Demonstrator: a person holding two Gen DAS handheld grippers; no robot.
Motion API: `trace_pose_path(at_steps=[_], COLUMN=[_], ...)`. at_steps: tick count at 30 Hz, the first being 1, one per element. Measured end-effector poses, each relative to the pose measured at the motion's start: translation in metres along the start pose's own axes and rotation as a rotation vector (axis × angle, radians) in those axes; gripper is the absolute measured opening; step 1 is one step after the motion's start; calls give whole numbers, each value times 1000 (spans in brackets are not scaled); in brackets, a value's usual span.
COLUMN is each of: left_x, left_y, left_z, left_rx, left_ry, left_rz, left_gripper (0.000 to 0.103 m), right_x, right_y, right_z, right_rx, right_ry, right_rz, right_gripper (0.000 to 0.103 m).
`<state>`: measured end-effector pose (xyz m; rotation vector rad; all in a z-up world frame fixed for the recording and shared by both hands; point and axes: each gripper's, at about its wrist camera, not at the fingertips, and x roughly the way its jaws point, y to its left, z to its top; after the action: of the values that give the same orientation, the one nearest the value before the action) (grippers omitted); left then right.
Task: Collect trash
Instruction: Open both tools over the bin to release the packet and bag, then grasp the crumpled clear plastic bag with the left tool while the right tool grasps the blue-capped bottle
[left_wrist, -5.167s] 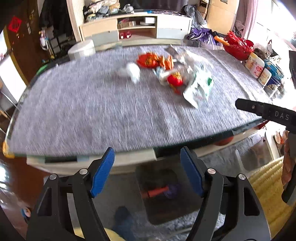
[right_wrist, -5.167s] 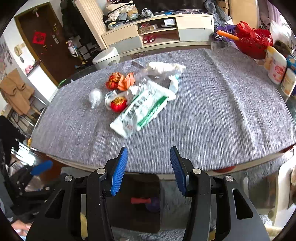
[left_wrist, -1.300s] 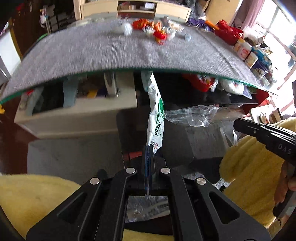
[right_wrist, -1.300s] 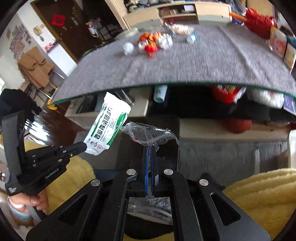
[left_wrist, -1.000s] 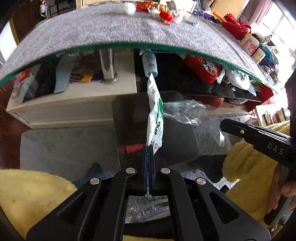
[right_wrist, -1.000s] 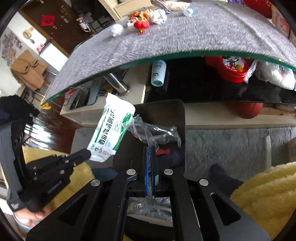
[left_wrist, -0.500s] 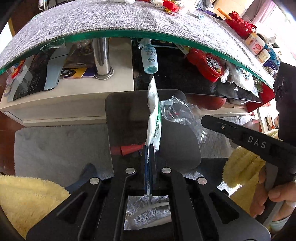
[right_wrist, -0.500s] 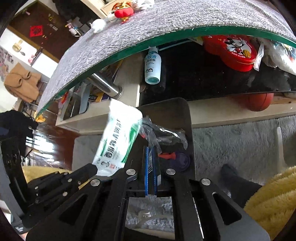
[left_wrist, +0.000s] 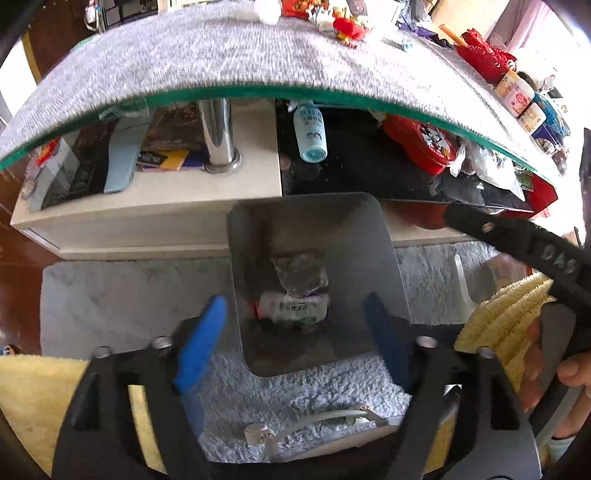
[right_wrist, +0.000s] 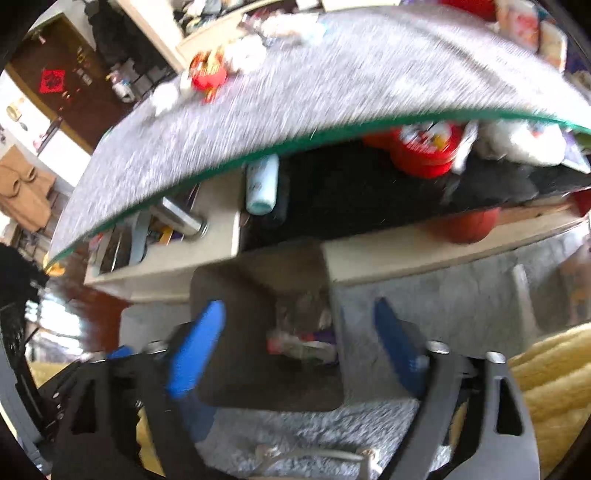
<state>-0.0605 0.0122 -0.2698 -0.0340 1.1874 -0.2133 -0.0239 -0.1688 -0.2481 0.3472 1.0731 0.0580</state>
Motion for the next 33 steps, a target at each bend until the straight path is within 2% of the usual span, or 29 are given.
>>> trace_pose_path(at_steps=[3, 5, 9, 12, 17, 20, 25, 33], left_x=[-6, -11, -27, -43, -73, -81, -80, -43], left_y=[0, -1, -4, -2, 2, 2, 11, 37], left_z=[5, 10, 28, 48, 95, 120, 169, 228], left_rx=[2, 11, 27, 26, 51, 71, 83, 35], left_ry=[-11, -18, -54, -85, -173, -194, -219, -218], left_rz=[10, 17, 28, 13, 34, 39, 72, 91], left_gripper=[93, 95, 95, 95, 95, 95, 95, 94], right_x=[-13, -22, -50, -70, -84, -80, -56, 2], right_y=[-6, -6, 0, 2, 7, 11, 14, 6], right_z=[10, 18, 46, 78, 121, 146, 179, 211], right_rx=[22, 29, -5, -21, -48, -65, -132, -110], right_ry=[-34, -58, -134, -178, -232, -235, -224, -164], right_rz=[-6, 0, -6, 11, 1, -5, -69, -85], right_gripper=[94, 94, 94, 98, 99, 99, 99, 99])
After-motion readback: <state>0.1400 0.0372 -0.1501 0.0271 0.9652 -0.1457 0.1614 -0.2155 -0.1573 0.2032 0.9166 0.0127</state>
